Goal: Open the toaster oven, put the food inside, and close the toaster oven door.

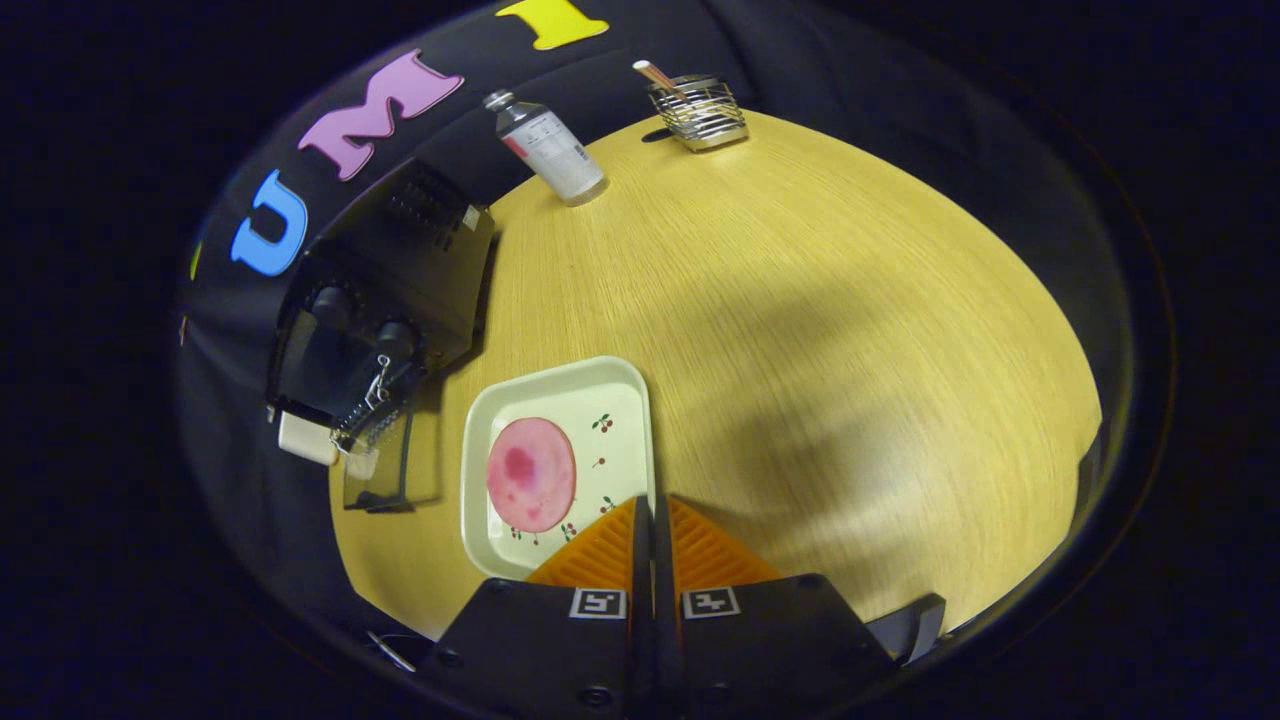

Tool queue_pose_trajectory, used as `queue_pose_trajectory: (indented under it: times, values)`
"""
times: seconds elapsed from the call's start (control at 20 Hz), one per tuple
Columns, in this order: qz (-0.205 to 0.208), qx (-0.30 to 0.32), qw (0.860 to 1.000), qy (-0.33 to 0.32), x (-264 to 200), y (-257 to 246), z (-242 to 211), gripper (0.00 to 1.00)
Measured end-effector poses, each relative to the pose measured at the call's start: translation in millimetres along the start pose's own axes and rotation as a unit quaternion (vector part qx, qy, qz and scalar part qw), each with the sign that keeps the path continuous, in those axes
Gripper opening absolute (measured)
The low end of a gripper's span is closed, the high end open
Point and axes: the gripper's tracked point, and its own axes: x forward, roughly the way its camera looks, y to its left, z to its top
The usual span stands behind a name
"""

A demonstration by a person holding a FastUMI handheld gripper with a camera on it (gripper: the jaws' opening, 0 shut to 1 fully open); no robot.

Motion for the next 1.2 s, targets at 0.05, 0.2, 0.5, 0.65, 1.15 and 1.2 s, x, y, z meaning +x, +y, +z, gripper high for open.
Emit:
queue_pose_trajectory:
  times: [0.05, 0.2, 0.5, 0.65, 1.15, 1.2]
  values:
    - [0.008, 0.018, 1.0, 0.0, -3, 1, -1, 0.06]
    - [0.028, 0.062, 0.998, -0.007, -12, 11, 2, 0.06]
    - [0.053, 0.137, 0.989, -0.028, -50, 22, 7, 0.06]
    - [0.062, 0.159, 0.984, -0.047, -73, 32, 10, 0.06]
    - [0.078, 0.193, 0.974, -0.091, -132, 100, -34, 0.06]
    - [0.082, 0.193, 0.974, -0.089, -131, 112, -39, 0.06]
